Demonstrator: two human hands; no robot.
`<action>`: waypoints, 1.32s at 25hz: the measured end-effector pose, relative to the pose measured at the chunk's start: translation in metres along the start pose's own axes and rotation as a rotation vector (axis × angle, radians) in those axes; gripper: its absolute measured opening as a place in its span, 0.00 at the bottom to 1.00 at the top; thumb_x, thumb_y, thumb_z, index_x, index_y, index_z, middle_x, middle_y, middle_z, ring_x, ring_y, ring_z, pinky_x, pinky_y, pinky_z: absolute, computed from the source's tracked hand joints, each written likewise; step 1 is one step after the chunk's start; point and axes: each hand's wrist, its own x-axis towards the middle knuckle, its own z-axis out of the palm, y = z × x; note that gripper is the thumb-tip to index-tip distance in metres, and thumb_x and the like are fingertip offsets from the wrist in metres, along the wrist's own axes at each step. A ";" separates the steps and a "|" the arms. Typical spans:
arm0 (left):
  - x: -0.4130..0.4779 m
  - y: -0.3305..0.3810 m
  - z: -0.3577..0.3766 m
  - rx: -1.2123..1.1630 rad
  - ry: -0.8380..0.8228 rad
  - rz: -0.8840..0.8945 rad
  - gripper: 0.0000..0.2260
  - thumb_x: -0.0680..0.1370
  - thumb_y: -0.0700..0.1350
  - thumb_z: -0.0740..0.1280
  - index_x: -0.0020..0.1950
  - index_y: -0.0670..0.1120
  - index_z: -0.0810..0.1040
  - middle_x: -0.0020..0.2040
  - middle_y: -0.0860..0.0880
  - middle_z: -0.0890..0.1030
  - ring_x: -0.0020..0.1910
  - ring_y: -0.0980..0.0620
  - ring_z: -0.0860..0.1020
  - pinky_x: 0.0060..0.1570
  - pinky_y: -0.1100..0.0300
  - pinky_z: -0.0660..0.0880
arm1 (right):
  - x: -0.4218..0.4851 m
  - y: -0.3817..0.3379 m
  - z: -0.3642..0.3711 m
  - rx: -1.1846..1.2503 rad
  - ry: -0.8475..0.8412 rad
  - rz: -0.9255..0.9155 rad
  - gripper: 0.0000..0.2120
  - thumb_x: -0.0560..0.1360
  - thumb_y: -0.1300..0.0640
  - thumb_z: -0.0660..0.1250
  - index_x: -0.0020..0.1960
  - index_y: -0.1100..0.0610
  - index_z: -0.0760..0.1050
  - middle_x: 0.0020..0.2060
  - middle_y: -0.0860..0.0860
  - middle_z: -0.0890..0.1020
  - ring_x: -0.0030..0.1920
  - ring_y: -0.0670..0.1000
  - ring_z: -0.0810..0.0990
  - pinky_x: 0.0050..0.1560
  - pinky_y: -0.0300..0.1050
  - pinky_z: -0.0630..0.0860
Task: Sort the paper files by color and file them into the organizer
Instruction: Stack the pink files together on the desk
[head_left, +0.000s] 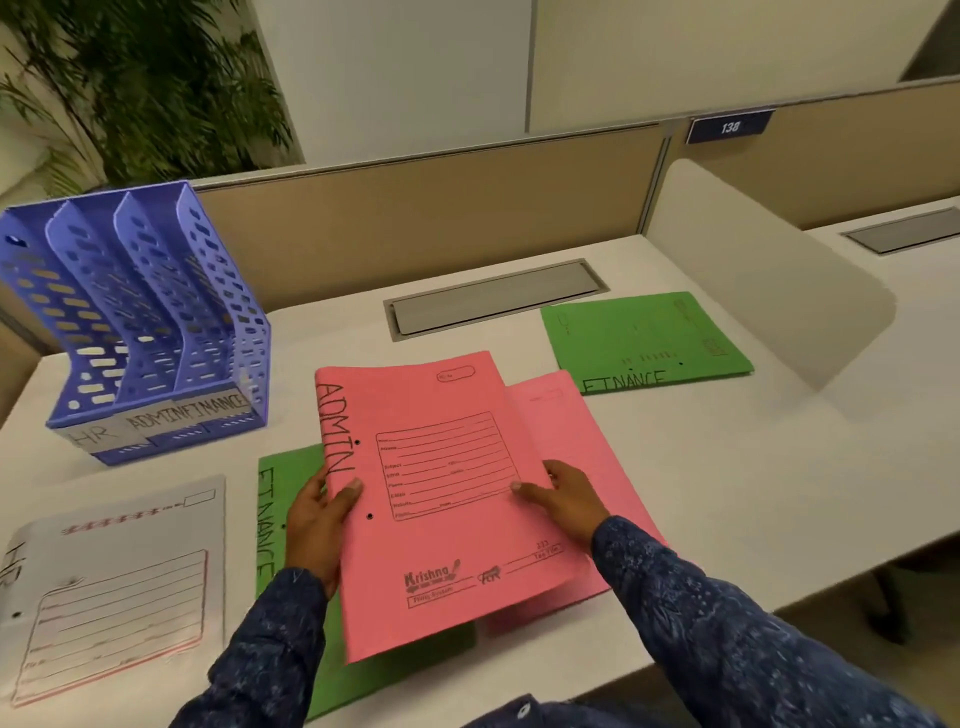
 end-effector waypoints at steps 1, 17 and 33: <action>0.001 -0.008 0.014 0.013 -0.015 -0.020 0.17 0.78 0.38 0.66 0.66 0.47 0.74 0.57 0.42 0.83 0.52 0.38 0.83 0.53 0.40 0.79 | 0.001 0.004 -0.015 -0.017 0.073 -0.006 0.11 0.71 0.54 0.76 0.51 0.52 0.80 0.50 0.53 0.85 0.42 0.48 0.86 0.45 0.46 0.84; 0.022 -0.065 0.114 0.565 -0.120 -0.061 0.26 0.74 0.37 0.72 0.71 0.42 0.69 0.58 0.43 0.77 0.55 0.42 0.78 0.57 0.43 0.78 | 0.009 0.066 -0.116 -0.394 0.373 0.026 0.18 0.74 0.53 0.71 0.62 0.54 0.74 0.49 0.48 0.81 0.45 0.48 0.80 0.51 0.47 0.79; 0.114 -0.021 0.260 1.015 -0.232 0.381 0.27 0.74 0.50 0.72 0.70 0.46 0.68 0.64 0.45 0.71 0.62 0.45 0.72 0.65 0.45 0.70 | 0.086 0.020 -0.249 -0.503 0.579 -0.032 0.16 0.73 0.58 0.73 0.59 0.60 0.77 0.50 0.56 0.78 0.46 0.50 0.75 0.48 0.39 0.69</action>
